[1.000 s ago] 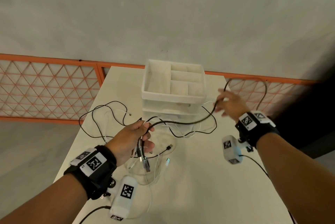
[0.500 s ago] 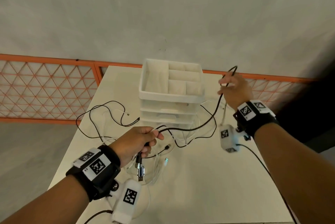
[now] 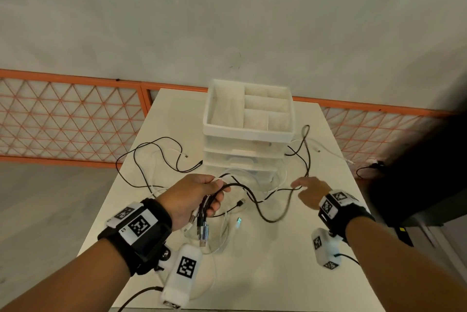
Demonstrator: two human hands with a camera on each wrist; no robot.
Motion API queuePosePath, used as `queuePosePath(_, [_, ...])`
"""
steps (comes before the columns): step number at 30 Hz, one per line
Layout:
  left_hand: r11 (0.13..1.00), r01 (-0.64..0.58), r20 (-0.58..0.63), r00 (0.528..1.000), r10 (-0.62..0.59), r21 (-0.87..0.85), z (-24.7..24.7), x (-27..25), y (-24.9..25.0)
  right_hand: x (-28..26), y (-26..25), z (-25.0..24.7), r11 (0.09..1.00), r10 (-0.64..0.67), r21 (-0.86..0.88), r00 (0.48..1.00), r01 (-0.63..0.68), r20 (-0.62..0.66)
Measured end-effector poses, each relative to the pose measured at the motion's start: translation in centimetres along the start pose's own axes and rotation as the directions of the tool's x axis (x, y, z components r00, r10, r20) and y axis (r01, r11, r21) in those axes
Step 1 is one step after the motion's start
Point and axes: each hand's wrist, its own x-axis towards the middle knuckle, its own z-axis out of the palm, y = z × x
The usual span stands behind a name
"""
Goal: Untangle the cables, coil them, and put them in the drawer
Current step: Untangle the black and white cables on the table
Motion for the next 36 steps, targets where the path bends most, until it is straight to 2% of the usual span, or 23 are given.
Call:
queuePosePath(2, [1.0,-0.005,-0.029,1.0,0.005,-0.009,0.1,0.2,0.1,-1.3,-1.4,-0.3,0.995,-0.073,-0.068,0.997,0.073,-0.006])
queuePosePath(4, [1.0,-0.014,-0.039,0.999,0.014,-0.011,0.2,0.3,0.3,-3.3,-3.6,-1.6,0.979,-0.199,0.034,0.977,0.202,-0.074])
queuePosePath(5, [1.0,-0.022,-0.032,0.999,0.021,-0.016,0.2,0.3,0.4,-4.6,-5.1,-2.1,0.947,-0.289,0.113,0.95,0.302,-0.117])
queuePosePath(7, [0.998,-0.037,0.001,0.999,0.037,-0.041,0.3,0.3,0.7,-7.8,-8.1,-2.4,0.829,-0.48,0.241,0.864,0.504,-0.156])
queuePosePath(9, [0.994,-0.058,0.029,0.998,0.061,-0.093,0.4,0.3,1.0,-9.7,-10.3,-1.5,0.762,-0.596,0.206,0.789,0.614,-0.147])
queuePosePath(12, [0.986,-0.072,0.077,0.993,0.084,-0.15,0.4,-0.2,1.4,-9.7,-11.8,0.5,0.731,-0.643,0.074,0.722,0.678,-0.255])
queuePosePath(15, [0.989,-0.044,0.096,0.994,0.058,-0.14,-0.2,-0.7,1.0,-9.4,-11.3,0.0,0.73,-0.563,0.126,0.695,0.672,-0.447])
queuePosePath(16, [0.99,-0.038,0.092,0.994,0.05,-0.133,-0.4,-0.8,0.8,-9.6,-11.3,-0.3,0.716,-0.547,0.167,0.693,0.678,-0.47])
queuePosePath(18, [0.988,-0.04,0.092,0.994,0.053,-0.147,-0.6,-0.9,0.7,-10.4,-11.6,-0.5,0.665,-0.616,0.21,0.685,0.717,-0.39])
queuePosePath(19, [0.986,-0.047,0.1,0.993,0.063,-0.157,-0.4,-1.0,0.7,-10.6,-11.9,-0.1,0.643,-0.665,0.188,0.663,0.742,-0.343])
queuePosePath(21, [0.987,-0.066,0.12,0.989,0.084,-0.146,0.0,-1.1,0.9,-10.8,-12.6,0.8,0.603,-0.724,0.085,0.589,0.793,-0.36])
queuePosePath(22, [0.989,-0.075,0.122,0.988,0.092,-0.131,0.1,-1.2,0.9,-10.7,-12.9,1.1,0.59,-0.722,0.08,0.57,0.803,-0.392])
queuePosePath(25, [0.992,-0.091,0.097,0.99,0.1,-0.088,-0.1,-1.4,0.9,-10.4,-12.9,0.5,0.605,-0.664,0.157,0.604,0.78,-0.442])
queuePosePath(29, [0.995,-0.098,0.069,0.993,0.098,-0.008,-0.9,-1.4,0.6,-9.7,-12.4,-0.4,0.673,-0.627,0.055,0.609,0.737,-0.486])
queuePosePath(30, [0.995,-0.102,0.076,0.992,0.1,0.015,-0.9,-1.4,0.6,-9.8,-12.3,-0.7,0.673,-0.633,0.061,0.617,0.737,-0.468])
queuePosePath(32, [0.988,-0.133,0.099,0.987,0.125,0.084,-0.8,-1.4,0.8,-10.0,-12.2,-0.7,0.659,-0.681,0.09,0.643,0.747,-0.351])
queuePosePath(34, [0.968,-0.176,0.121,0.98,0.156,0.178,-0.6,-1.5,1.2,-10.4,-12.9,-0.1,0.655,-0.73,0.037,0.645,0.755,-0.226])
queuePosePath(36, [0.933,-0.205,0.111,0.977,0.179,0.296,-0.4,-1.8,1.5,-10.4,-13.5,0.7,0.655,-0.75,-0.039,0.642,0.755,-0.161])
